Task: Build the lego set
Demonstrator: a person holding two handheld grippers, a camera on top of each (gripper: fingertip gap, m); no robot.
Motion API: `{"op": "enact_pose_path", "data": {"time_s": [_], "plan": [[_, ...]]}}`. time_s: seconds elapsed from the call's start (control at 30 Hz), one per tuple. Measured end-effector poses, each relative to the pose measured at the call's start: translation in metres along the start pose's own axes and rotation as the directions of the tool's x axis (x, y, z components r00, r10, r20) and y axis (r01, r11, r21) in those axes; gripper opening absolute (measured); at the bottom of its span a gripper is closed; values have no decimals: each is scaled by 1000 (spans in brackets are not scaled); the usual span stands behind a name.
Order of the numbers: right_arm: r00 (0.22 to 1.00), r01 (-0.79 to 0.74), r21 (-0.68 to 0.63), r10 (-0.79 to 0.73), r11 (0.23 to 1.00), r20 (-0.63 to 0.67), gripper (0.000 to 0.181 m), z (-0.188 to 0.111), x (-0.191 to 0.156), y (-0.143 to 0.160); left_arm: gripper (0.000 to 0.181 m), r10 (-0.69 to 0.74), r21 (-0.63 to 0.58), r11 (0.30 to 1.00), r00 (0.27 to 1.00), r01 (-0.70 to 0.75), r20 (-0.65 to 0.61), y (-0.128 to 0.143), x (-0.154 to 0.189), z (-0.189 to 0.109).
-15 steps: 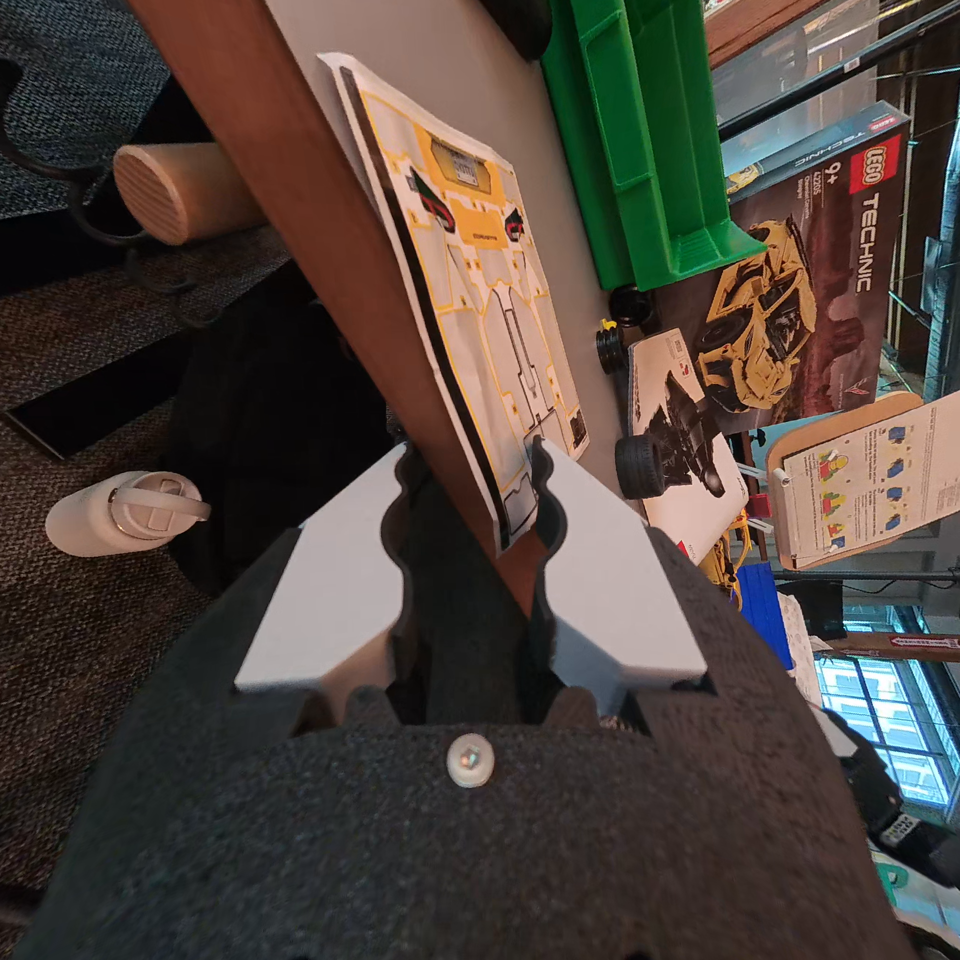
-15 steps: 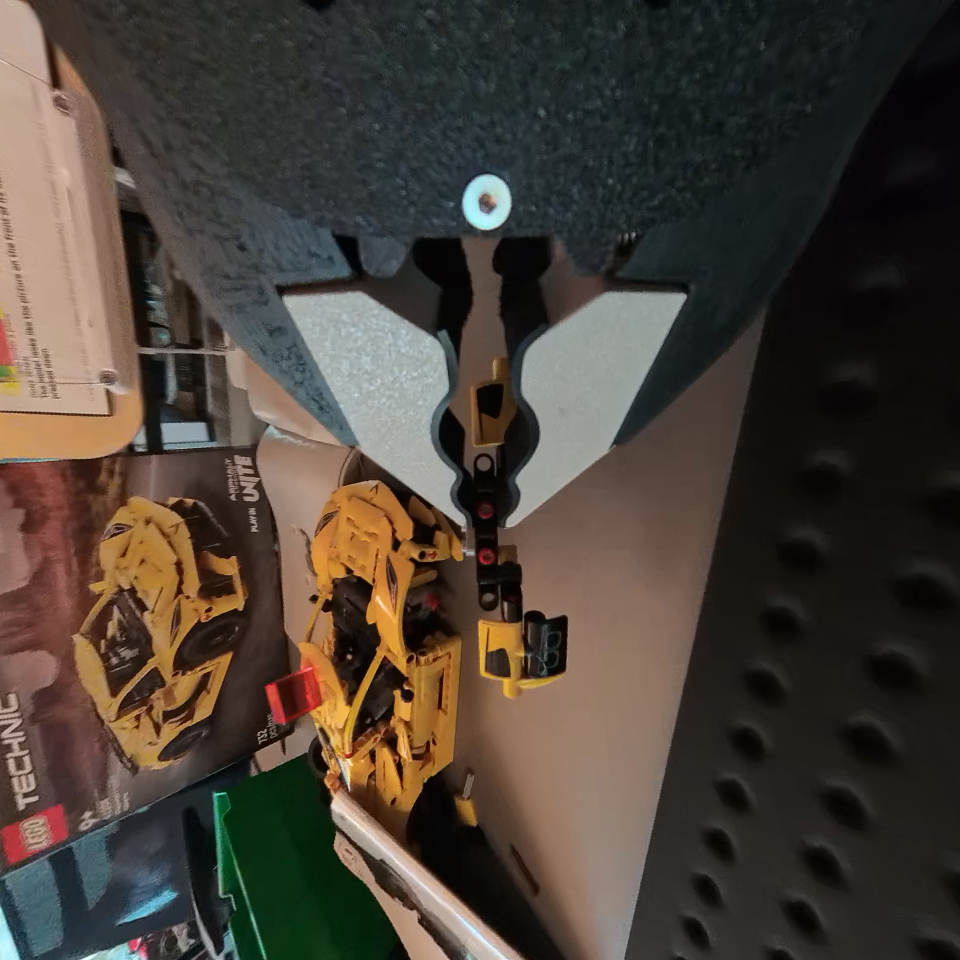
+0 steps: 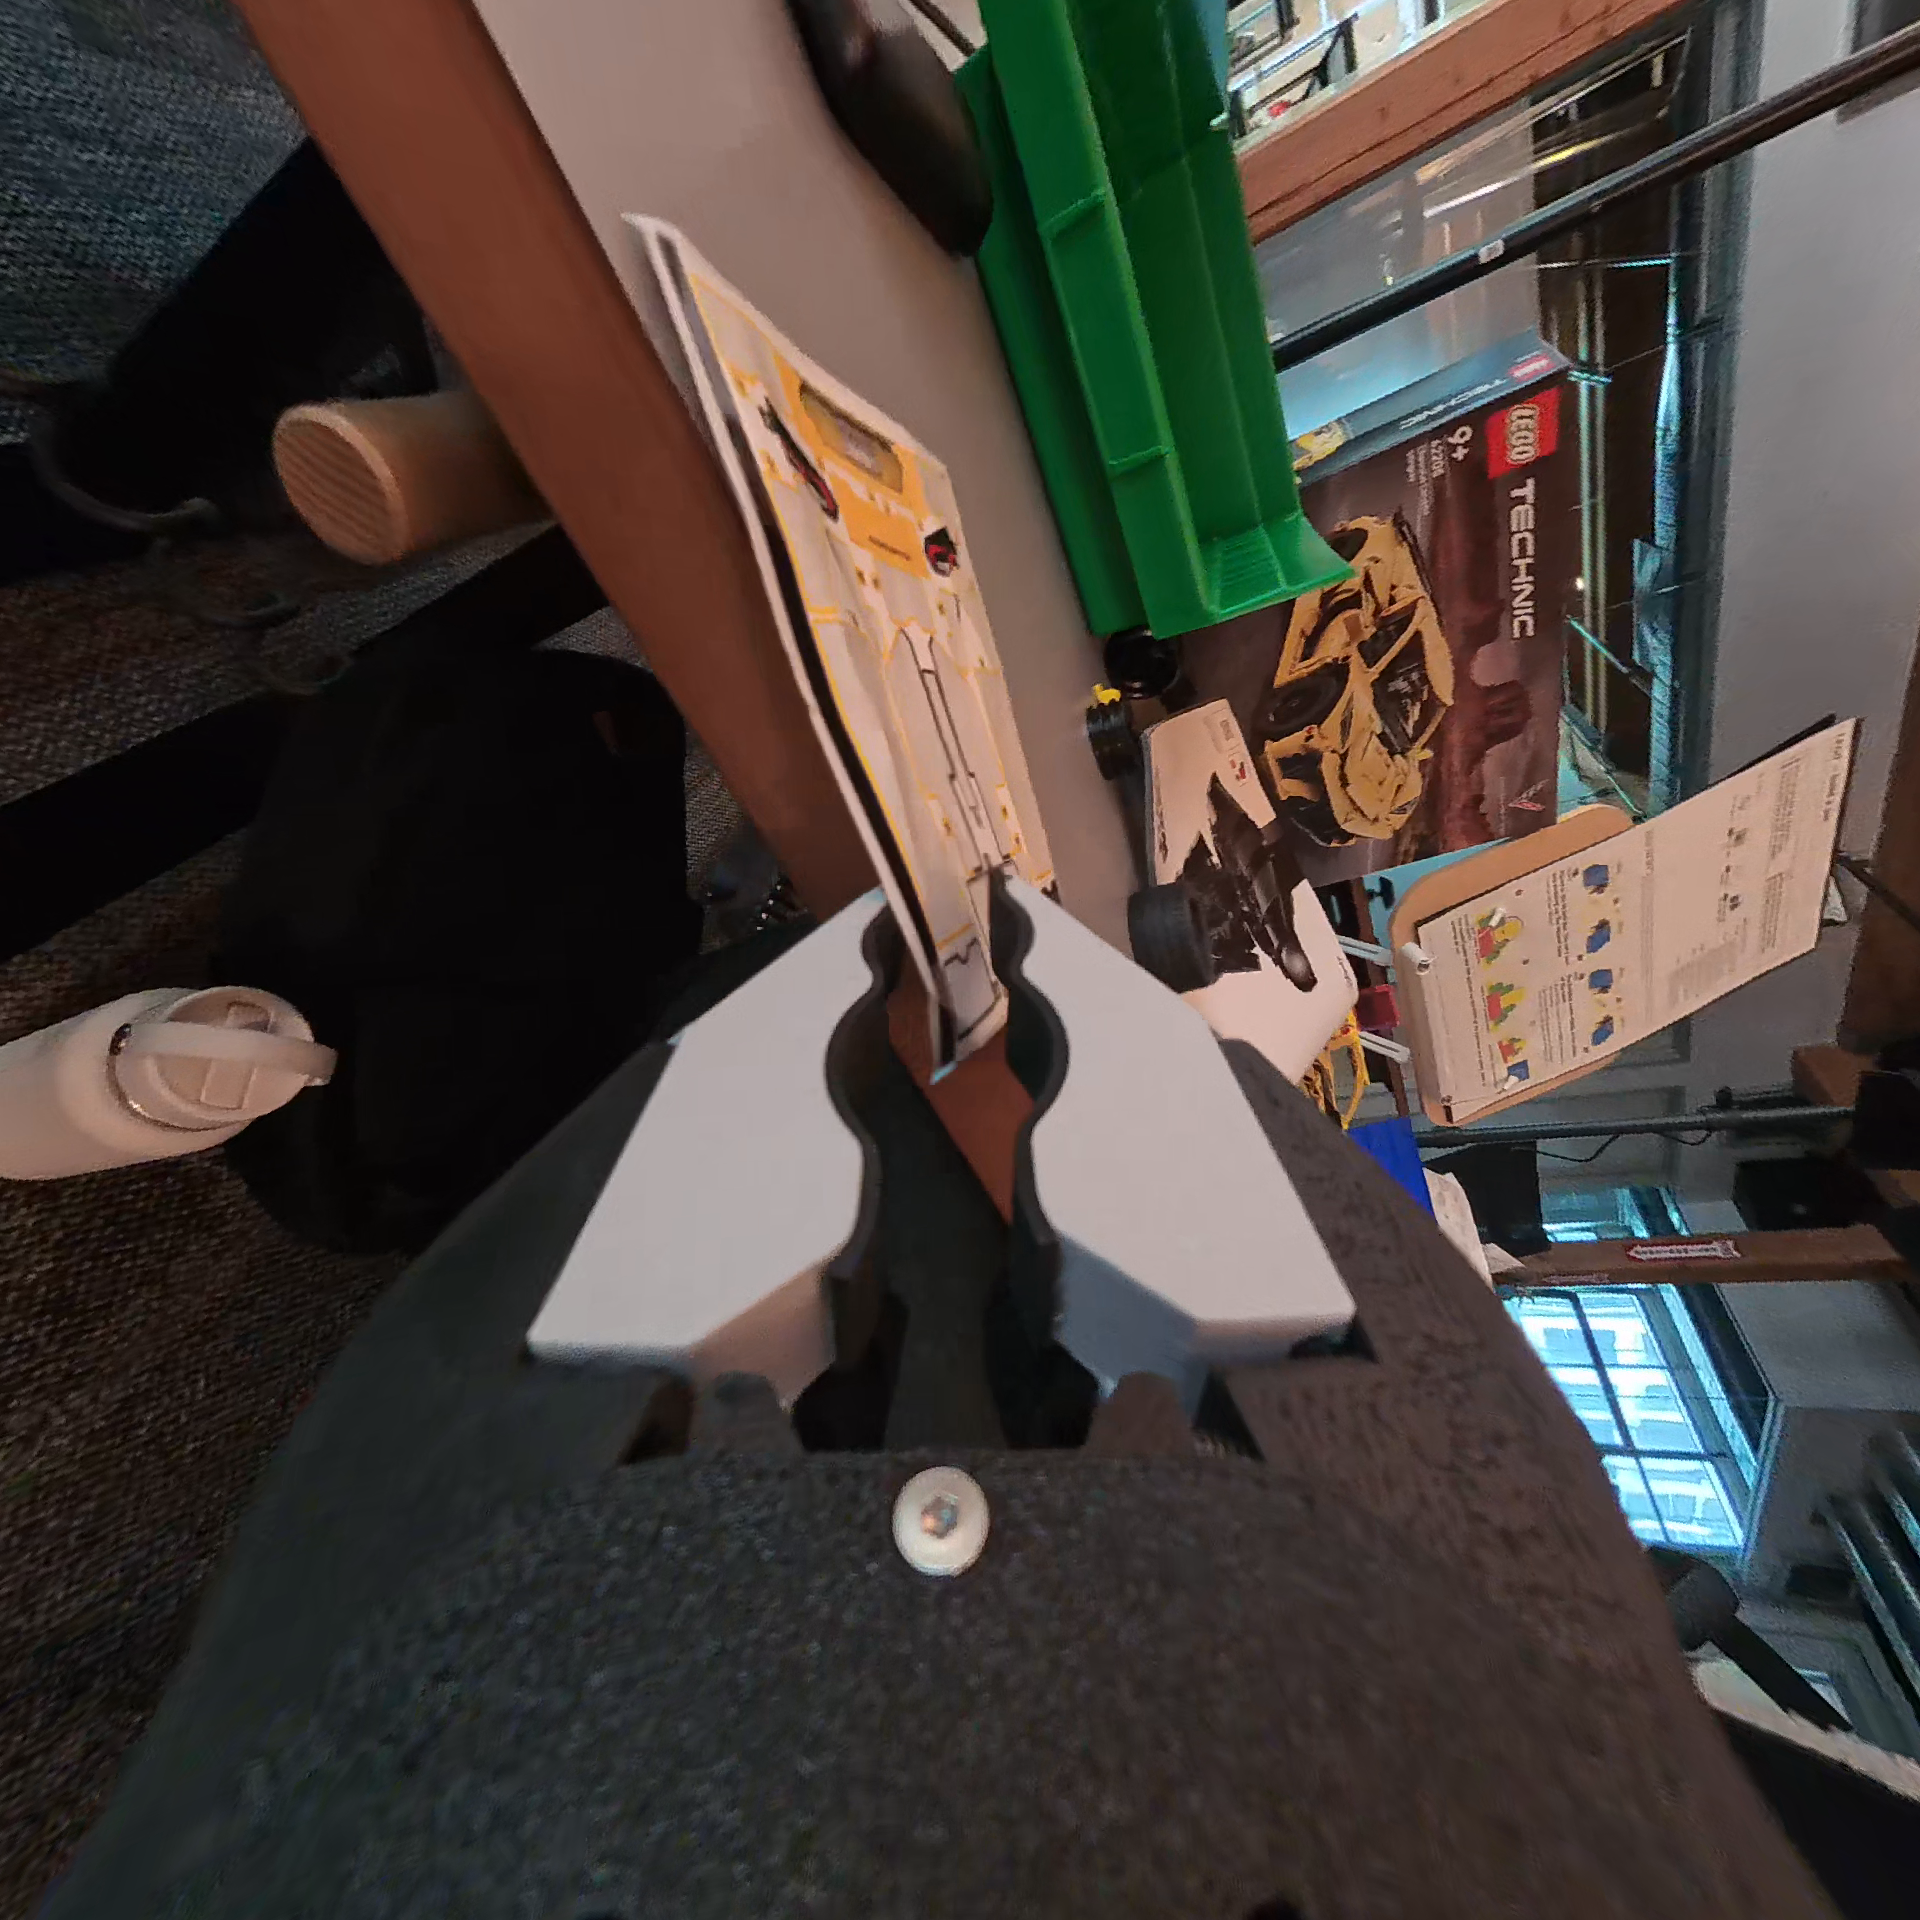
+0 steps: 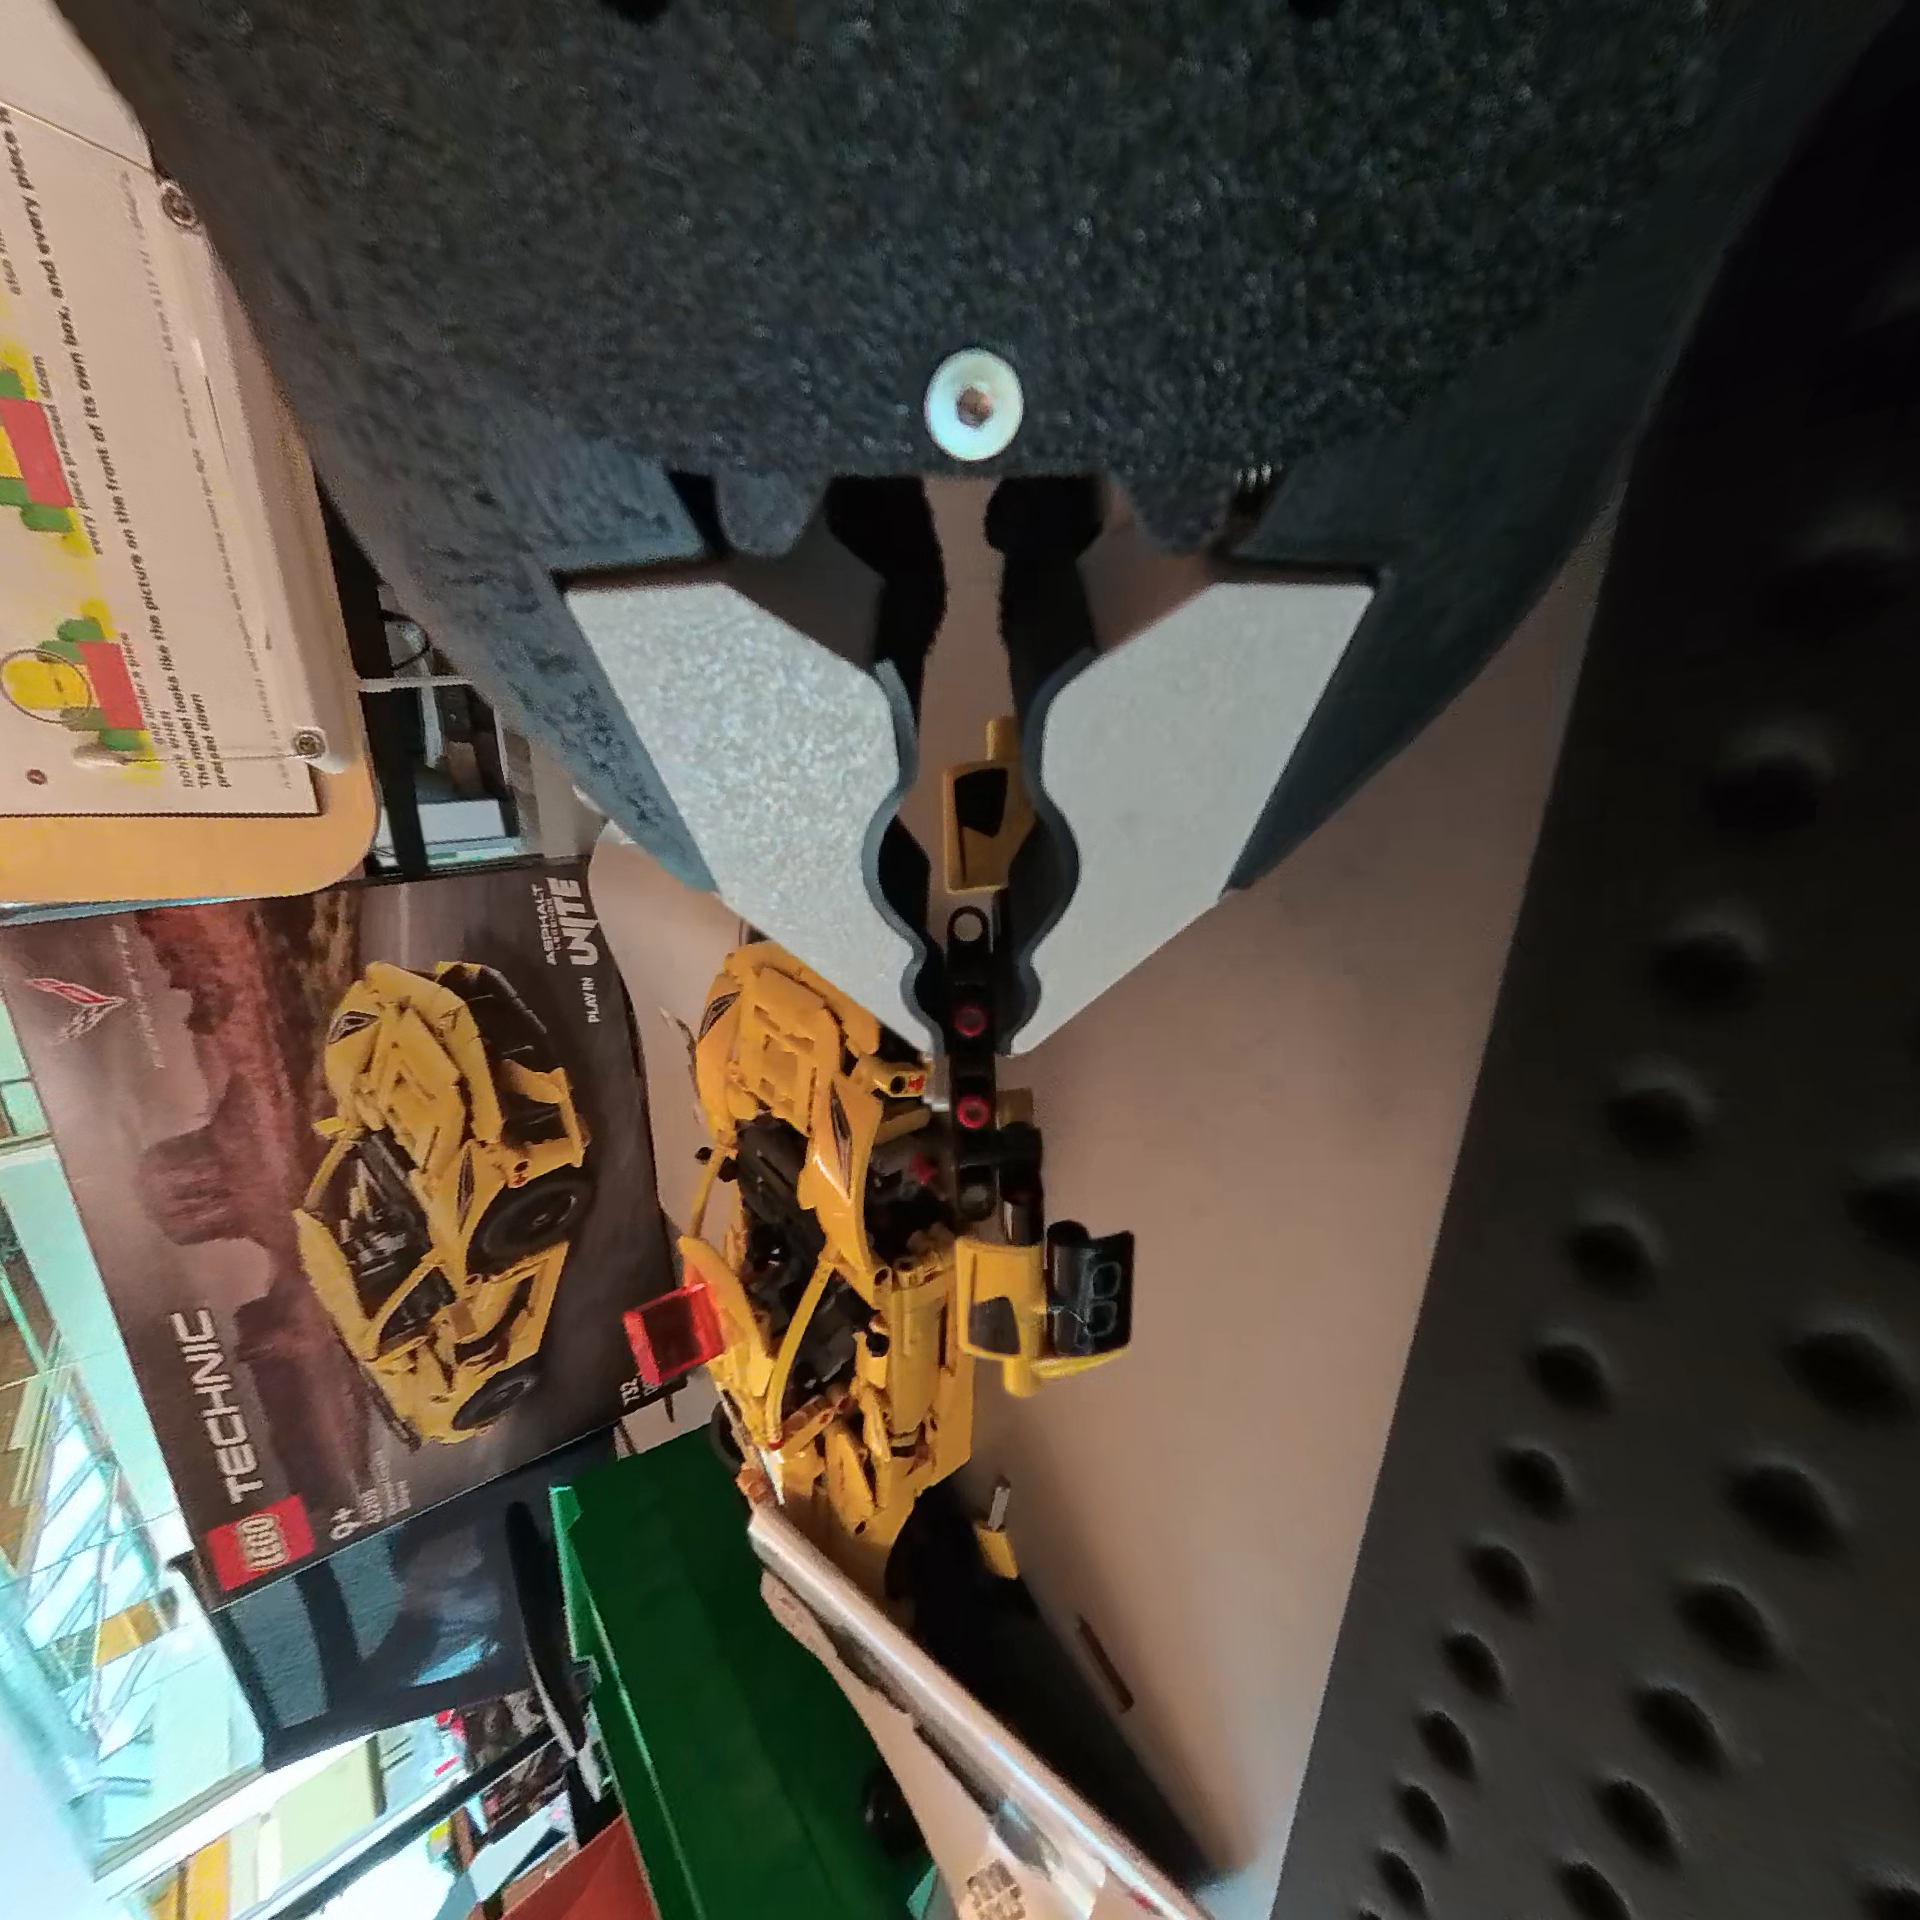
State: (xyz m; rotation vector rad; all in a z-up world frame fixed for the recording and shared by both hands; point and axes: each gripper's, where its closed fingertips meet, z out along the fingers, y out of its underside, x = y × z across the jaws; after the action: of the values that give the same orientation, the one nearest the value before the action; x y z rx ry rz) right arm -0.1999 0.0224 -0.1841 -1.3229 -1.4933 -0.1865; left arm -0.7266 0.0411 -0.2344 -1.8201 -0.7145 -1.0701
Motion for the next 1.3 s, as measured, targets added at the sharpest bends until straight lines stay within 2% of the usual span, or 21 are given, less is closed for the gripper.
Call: {"op": "enact_pose_path", "data": {"time_s": [0.17,0.33,0.47,0.57,0.67,0.8,0.93,1.0,1.07,1.13,1.17,1.2,1.27,1.3], "plan": [[1000,-5,-18,5,1000,13,6,2,-3,4,1,3,-16,1000,999,-3,-34,3,6,1],[998,-24,-47,27,999,65,6,5,-13,10,0,37,-23,999,996,-39,-85,4,22,3],[985,-96,-53,102,994,139,6,7,-24,11,0,103,14,995,973,-102,-208,-2,56,-1],[925,-247,-90,263,965,275,6,6,-39,11,0,196,21,979,918,-201,-345,3,97,-6],[846,-353,-134,377,926,375,6,3,-48,10,0,282,12,948,823,-318,-493,22,150,-11],[756,-436,-209,482,875,442,6,1,-55,15,0,345,10,890,658,-456,-670,65,223,-15],[738,-460,-202,499,864,454,7,1,-57,13,0,279,-11,883,543,-469,-792,110,280,-7],[730,-477,-193,509,858,457,16,1,-56,9,0,207,-44,889,486,-455,-849,136,302,-3],[714,-526,-153,533,836,455,29,-1,-48,0,0,179,-68,881,464,-468,-868,164,315,7],[667,-642,-34,580,766,467,33,-10,-25,-26,0,159,-85,867,434,-491,-887,193,325,16],[620,-720,43,615,692,487,34,-17,-9,-45,0,141,-105,858,427,-503,-893,208,328,20],[547,-802,108,650,587,527,35,-24,8,-66,0,115,-137,842,422,-522,-899,225,330,25],[316,-941,137,660,309,682,40,-37,27,-103,0,89,-186,799,418,-572,-904,257,329,32],[175,-980,72,624,187,762,46,-41,29,-115,0,89,-196,783,418,-590,-904,268,328,36]]}}
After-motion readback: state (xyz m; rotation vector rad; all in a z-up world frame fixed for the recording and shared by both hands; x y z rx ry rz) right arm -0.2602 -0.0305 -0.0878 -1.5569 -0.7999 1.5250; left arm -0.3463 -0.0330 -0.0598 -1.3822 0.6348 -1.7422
